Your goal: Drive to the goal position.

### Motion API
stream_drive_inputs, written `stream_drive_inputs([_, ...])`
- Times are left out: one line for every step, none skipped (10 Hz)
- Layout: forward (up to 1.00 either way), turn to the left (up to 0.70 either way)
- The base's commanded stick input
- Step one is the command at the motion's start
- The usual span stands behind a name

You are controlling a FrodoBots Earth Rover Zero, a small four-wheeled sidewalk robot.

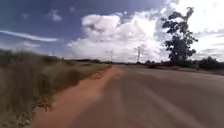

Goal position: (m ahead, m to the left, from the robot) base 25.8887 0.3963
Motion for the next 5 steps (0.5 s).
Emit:
stream_drive_inputs([1.00,0.00])
stream_drive_inputs([1.00,0.00])
stream_drive_inputs([1.00,0.00])
stream_drive_inputs([1.00,0.00])
stream_drive_inputs([1.00,0.00])
